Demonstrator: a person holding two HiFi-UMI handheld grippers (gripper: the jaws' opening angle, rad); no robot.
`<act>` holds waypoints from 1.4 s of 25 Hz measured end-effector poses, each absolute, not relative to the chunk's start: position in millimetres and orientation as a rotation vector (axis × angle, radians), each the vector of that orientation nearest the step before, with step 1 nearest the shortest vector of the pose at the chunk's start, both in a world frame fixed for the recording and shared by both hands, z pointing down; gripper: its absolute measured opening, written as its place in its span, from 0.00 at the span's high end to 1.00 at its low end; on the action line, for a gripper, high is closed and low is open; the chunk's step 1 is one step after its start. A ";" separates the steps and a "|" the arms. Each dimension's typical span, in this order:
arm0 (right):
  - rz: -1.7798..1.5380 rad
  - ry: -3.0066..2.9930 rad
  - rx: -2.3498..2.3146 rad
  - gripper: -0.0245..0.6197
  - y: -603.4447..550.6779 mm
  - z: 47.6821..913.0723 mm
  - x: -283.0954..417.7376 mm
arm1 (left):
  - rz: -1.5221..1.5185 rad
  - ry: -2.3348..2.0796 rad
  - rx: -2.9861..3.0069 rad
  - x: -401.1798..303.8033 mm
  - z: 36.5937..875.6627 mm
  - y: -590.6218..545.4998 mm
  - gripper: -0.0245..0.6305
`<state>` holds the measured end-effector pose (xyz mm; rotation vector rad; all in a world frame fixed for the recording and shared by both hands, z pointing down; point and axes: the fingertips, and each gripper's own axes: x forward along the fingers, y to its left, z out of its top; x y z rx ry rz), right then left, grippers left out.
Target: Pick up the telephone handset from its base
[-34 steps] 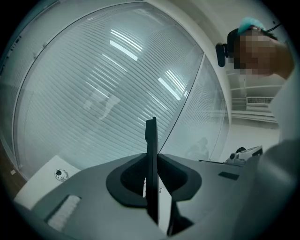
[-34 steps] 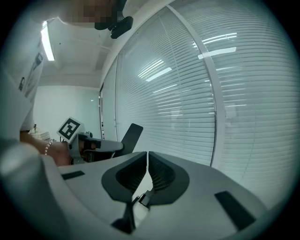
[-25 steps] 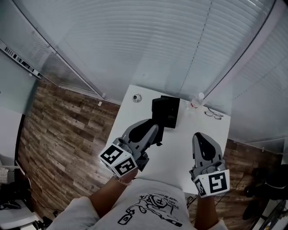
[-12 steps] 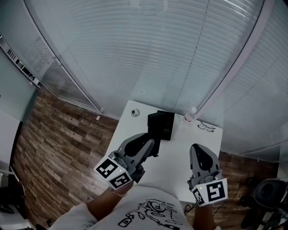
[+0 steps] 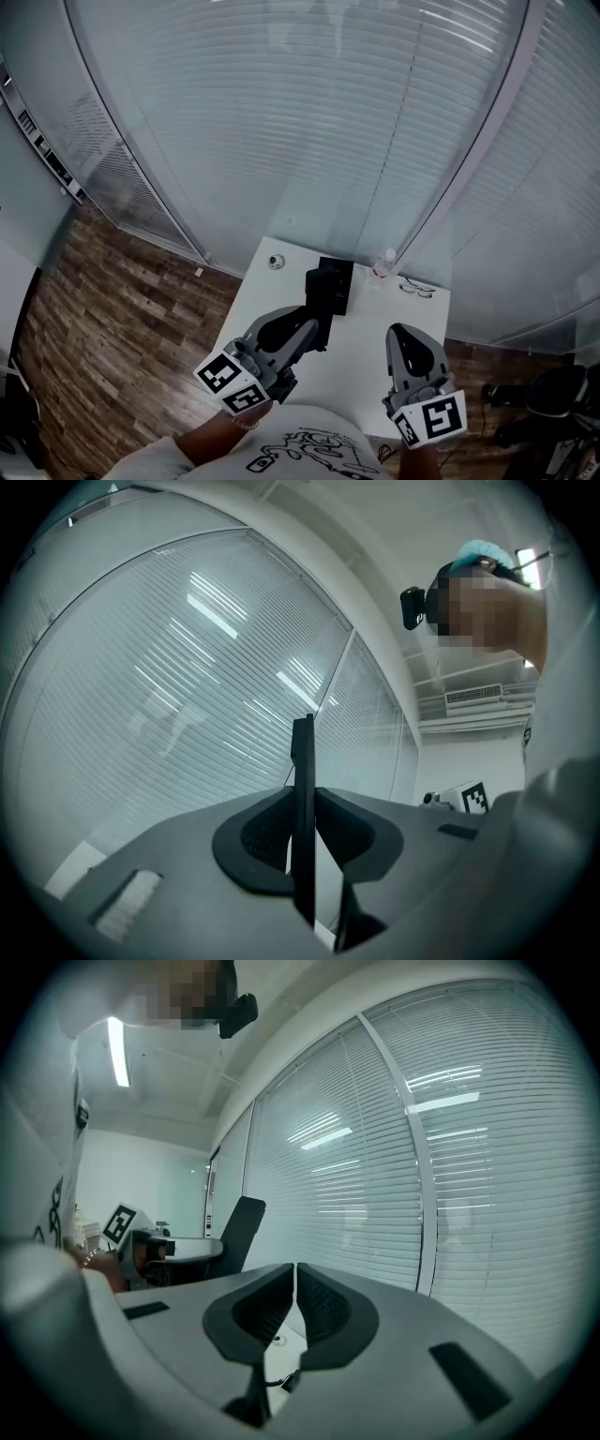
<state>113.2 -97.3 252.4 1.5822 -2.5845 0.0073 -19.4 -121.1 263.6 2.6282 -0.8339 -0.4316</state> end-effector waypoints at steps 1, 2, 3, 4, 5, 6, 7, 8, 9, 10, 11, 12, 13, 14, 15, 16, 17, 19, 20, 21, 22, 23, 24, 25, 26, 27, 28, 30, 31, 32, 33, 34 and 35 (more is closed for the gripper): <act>0.006 -2.587 1.581 0.95 -95.1 252.1 112.9 | -0.433 -0.830 2.627 -19.5 264.6 -119.4 0.87; 0.003 -2.589 1.580 0.95 -93.1 251.3 112.5 | -0.437 -0.827 2.627 -19.8 264.8 -117.5 0.87; -0.003 -2.591 1.577 0.95 -91.0 249.8 111.9 | -0.442 -0.825 2.627 -20.5 263.8 -115.5 0.87; -0.010 -2.593 1.573 0.95 -88.9 248.0 111.2 | -0.449 -0.824 2.628 -21.3 262.1 -113.4 0.87; -0.017 -2.595 1.568 0.95 -86.8 246.3 110.5 | -0.456 -0.825 2.629 -22.4 260.2 -111.2 0.87; -0.022 -2.598 1.564 0.95 -84.7 244.9 109.7 | -0.463 -0.827 2.631 -23.4 258.6 -109.2 0.87; -0.022 -2.603 1.561 0.95 -82.7 243.7 109.0 | -0.469 -0.829 2.631 -24.4 257.4 -107.4 0.87; -0.021 -2.609 1.558 0.95 -80.9 242.8 108.1 | -0.473 -0.831 2.632 -25.2 256.5 -105.9 0.87; -0.020 -2.615 1.554 0.95 -79.4 241.9 107.1 | -0.476 -0.833 2.632 -25.9 255.8 -104.6 0.87; -0.020 -2.620 1.551 0.95 -78.1 241.2 106.1 | -0.478 -0.834 2.633 -26.3 255.1 -103.5 0.87; -0.023 -2.621 1.548 0.95 -76.9 240.8 105.4 | -0.478 -0.834 2.633 -26.6 254.6 -102.5 0.87; -0.026 -2.620 1.547 0.95 -75.8 240.7 105.1 | -0.477 -0.835 2.633 -26.6 254.4 -101.5 0.87; -0.030 -2.617 1.548 0.95 -74.8 240.6 105.2 | -0.476 -0.836 2.633 -26.5 254.5 -100.6 0.87; -0.032 -2.616 1.549 0.95 -74.3 240.6 105.6 | -0.476 -0.837 2.634 -26.1 254.6 -100.0 0.87; -0.033 -2.616 1.551 0.95 -74.1 240.7 106.1 | -0.475 -0.839 2.634 -25.7 254.8 -99.7 0.87; -0.031 -2.617 1.552 0.95 -74.1 241.0 106.6 | -0.473 -0.840 2.636 -25.0 255.0 -99.7 0.87; -0.028 -2.619 1.552 0.95 -74.1 241.6 106.9 | -0.470 -0.840 2.637 -24.3 255.2 -99.7 0.87; -0.019 -2.620 1.556 0.95 -73.4 243.0 107.9 | -0.465 -0.840 2.635 -23.1 256.3 -99.2 0.87; -0.015 -2.620 1.559 0.95 -73.4 243.3 108.8 | -0.465 -0.841 2.632 -22.8 256.7 -99.2 0.87; -0.012 -2.620 1.564 0.95 -73.9 243.3 109.9 | -0.467 -0.842 2.630 -22.3 256.7 -99.6 0.87; -0.012 -2.620 1.568 0.95 -74.5 243.0 111.2 | -0.469 -0.843 2.628 -21.8 256.5 -100.2 0.87; -0.014 -2.620 1.573 0.95 -75.1 242.7 112.4 | -0.470 -0.843 2.628 -21.2 256.4 -100.5 0.87; -0.015 -2.620 1.576 0.95 -75.4 242.6 113.1 | -0.471 -0.843 2.628 -20.7 256.1 -100.6 0.87; -0.013 -2.618 1.576 0.95 -75.6 242.9 113.4 | -0.471 -0.842 2.629 -20.6 256.0 -100.8 0.87; -0.009 -2.617 1.575 0.95 -76.1 243.5 113.3 | -0.471 -0.842 2.629 -20.7 255.9 -101.2 0.87; -0.007 -2.617 1.573 0.95 -76.8 243.8 113.1 | -0.472 -0.842 2.628 -20.9 256.0 -101.8 0.87; -0.007 -2.618 1.572 0.95 -77.9 244.0 112.9 | -0.472 -0.843 2.627 -21.1 256.3 -102.7 0.87; -0.009 -2.619 1.574 0.95 -80.6 244.2 114.0 | -0.475 -0.844 2.622 -21.0 257.1 -104.9 0.87; -0.009 -2.618 1.577 0.95 -82.2 244.1 115.1 | -0.477 -0.844 2.620 -20.9 257.4 -105.9 0.87; -0.009 -2.616 1.582 0.95 -83.6 243.9 116.2 | -0.479 -0.844 2.619 -21.0 257.5 -106.9 0.87; -0.007 -2.615 1.586 0.95 -85.0 243.7 117.0 | -0.480 -0.844 2.618 -21.3 257.7 -107.7 0.87; -0.006 -2.614 1.589 0.95 -86.2 243.8 117.4 | -0.480 -0.843 2.617 -21.8 258.0 -108.6 0.87; -0.005 -2.613 1.591 0.95 -87.4 243.8 117.6 | -0.479 -0.843 2.617 -22.3 258.3 -109.5 0.87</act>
